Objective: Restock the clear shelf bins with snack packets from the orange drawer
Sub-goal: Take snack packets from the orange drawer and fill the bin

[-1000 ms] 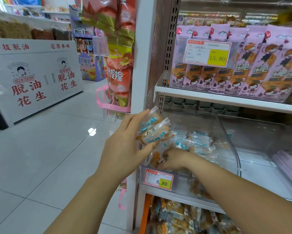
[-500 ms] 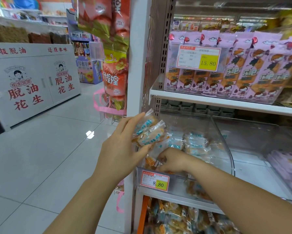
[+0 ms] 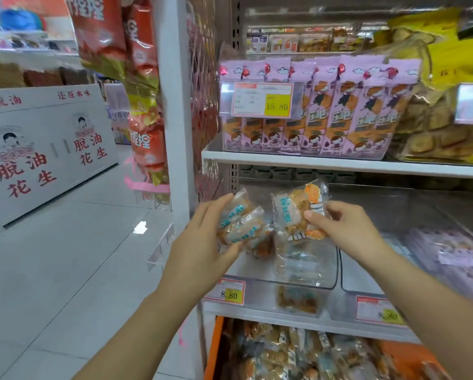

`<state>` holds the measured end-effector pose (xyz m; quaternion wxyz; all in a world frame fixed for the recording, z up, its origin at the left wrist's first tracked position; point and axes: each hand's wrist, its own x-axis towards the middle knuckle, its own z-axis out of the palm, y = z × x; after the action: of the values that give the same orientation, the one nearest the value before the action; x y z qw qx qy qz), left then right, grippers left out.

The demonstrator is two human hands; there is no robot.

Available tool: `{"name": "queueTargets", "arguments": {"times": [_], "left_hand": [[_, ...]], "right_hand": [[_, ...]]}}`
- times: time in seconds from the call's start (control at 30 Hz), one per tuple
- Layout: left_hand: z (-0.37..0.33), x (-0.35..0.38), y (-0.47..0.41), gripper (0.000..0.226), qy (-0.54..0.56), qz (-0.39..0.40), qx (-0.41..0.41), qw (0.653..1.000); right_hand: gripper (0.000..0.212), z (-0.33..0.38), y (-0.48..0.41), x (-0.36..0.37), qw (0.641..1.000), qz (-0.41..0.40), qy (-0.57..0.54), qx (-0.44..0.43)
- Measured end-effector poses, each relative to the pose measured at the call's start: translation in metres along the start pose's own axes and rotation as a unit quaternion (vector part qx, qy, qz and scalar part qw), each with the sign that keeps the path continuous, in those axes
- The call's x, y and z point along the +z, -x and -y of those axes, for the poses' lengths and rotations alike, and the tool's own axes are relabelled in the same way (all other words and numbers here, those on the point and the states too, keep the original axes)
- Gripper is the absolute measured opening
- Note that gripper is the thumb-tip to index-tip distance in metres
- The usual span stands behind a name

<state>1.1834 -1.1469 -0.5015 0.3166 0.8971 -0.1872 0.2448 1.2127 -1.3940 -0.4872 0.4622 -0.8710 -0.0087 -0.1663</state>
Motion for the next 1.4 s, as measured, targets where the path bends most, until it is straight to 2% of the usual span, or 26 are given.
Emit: {"name": "queueTargets", "arguments": {"times": [0.17,0.27,0.37,0.47,0.57,0.63,0.73,0.8,1.07,1.17,1.27,1.33,1.4], "left_hand": [[0.007,0.041,-0.036,0.075,-0.033,0.117,-0.107,0.987],[0.016,0.059,-0.054,0.074,-0.052,0.228,-0.162,0.959],[0.026,0.075,-0.064,0.069,-0.027,0.321,-0.187,0.928],[0.032,0.086,-0.064,0.061,0.03,0.36,-0.179,0.915],[0.033,0.094,-0.061,0.064,0.03,0.357,-0.135,0.924],[0.035,0.096,-0.06,0.075,0.0,0.332,-0.126,0.935],[0.042,0.095,-0.059,0.1,-0.074,0.318,-0.156,0.932],[0.046,0.096,-0.054,0.107,-0.092,0.331,-0.173,0.923],[0.046,0.118,-0.056,0.084,-0.08,0.281,-0.17,0.941],[0.046,0.114,-0.057,0.1,-0.046,0.291,-0.184,0.938],[0.039,0.099,-0.056,0.117,-0.076,0.325,-0.189,0.924],[0.029,0.082,-0.055,0.104,-0.084,0.321,-0.176,0.927],[0.015,0.062,-0.049,0.083,-0.014,0.282,-0.145,0.948]], "right_hand": [[0.02,-0.01,0.006,-0.001,0.998,-0.042,-0.052,-0.001],[0.01,-0.013,0.007,-0.003,0.997,-0.035,-0.074,0.008],[0.006,-0.016,0.006,-0.007,0.997,-0.02,-0.079,0.006],[0.009,-0.019,0.006,-0.009,0.997,-0.013,-0.081,0.004],[0.007,-0.021,0.006,-0.008,0.995,-0.011,-0.098,0.005],[0.006,-0.022,0.006,-0.007,0.995,-0.011,-0.101,0.004],[0.009,-0.021,0.008,-0.006,0.995,-0.01,-0.099,0.004],[0.011,-0.022,0.008,-0.006,0.995,-0.012,-0.095,0.001],[0.013,-0.024,0.009,-0.002,0.997,-0.026,-0.072,-0.009],[0.014,-0.021,0.01,-0.001,0.998,-0.013,-0.061,-0.015],[0.015,-0.016,0.011,-0.003,0.998,-0.016,-0.063,-0.012],[0.018,-0.013,0.013,-0.002,0.998,-0.019,-0.059,-0.016],[0.022,-0.009,0.016,0.0,0.998,-0.017,-0.055,-0.014]]}}
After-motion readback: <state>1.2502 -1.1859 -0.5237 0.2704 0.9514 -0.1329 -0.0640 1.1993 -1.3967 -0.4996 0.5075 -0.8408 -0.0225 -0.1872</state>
